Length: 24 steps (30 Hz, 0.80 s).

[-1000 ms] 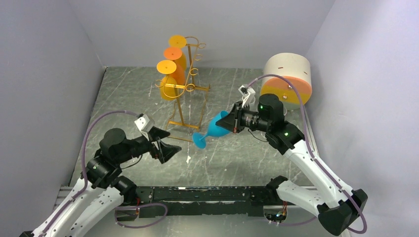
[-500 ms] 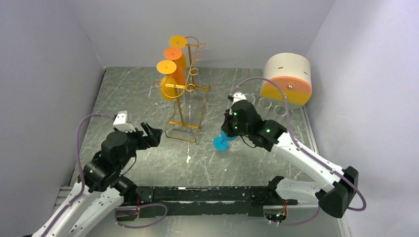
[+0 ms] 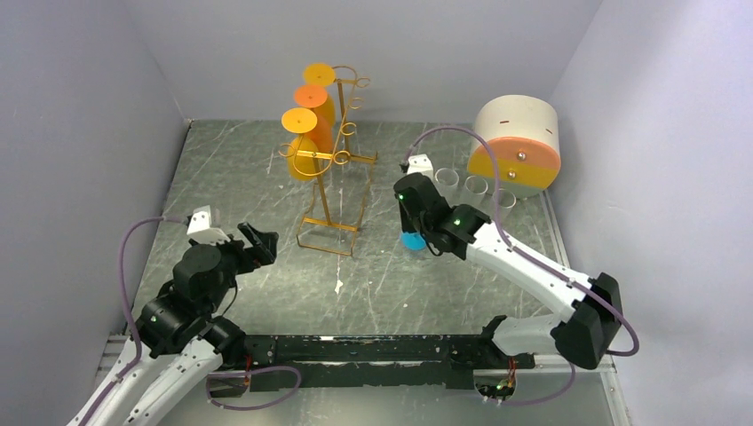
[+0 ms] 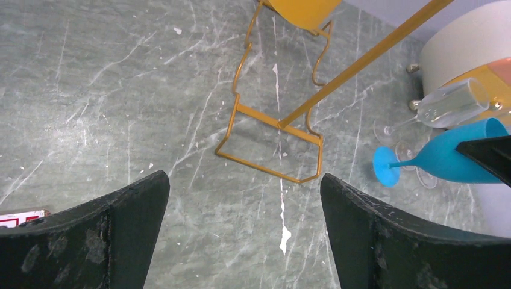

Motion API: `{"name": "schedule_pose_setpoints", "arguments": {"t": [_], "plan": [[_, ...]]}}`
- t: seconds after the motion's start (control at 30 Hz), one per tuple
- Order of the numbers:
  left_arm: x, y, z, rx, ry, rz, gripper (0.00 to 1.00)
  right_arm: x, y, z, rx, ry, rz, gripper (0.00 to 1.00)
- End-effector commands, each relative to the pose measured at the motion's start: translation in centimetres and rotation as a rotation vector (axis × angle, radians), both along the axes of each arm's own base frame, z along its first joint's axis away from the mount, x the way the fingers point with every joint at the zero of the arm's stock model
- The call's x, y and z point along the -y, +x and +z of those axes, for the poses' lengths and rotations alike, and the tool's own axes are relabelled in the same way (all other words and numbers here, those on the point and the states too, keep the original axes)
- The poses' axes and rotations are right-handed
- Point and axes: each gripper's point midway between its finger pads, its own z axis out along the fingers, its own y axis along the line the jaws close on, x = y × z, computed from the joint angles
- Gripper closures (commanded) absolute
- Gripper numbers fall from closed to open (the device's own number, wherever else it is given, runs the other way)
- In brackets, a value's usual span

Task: Take the wine glass off the wine glass rack
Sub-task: Place the wine glass at the center of the board.

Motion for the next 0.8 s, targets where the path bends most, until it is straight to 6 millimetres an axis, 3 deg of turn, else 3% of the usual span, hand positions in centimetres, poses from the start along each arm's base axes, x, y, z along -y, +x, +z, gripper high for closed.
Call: {"name": "schedule_pose_setpoints", "arguments": {"t": [0.0,0.4,0.77], "plan": [[-1.2,-0.1,0.8,0.038,-0.034,0.066,0.0,-1.0,3.1,2.1,0.059,0.059,0.004,1.0],[-0.6,0.0,0.3,0.005,-0.019,0.041,0.0,-1.9,6.6,0.1,-0.016,0.04,0.045,1.0],[-0.7,0.0,0.4,0.012,-0.022,0.044,0.0,-2.0,8.2,-1.3,-0.032,-0.013,0.051,1.0]]}}
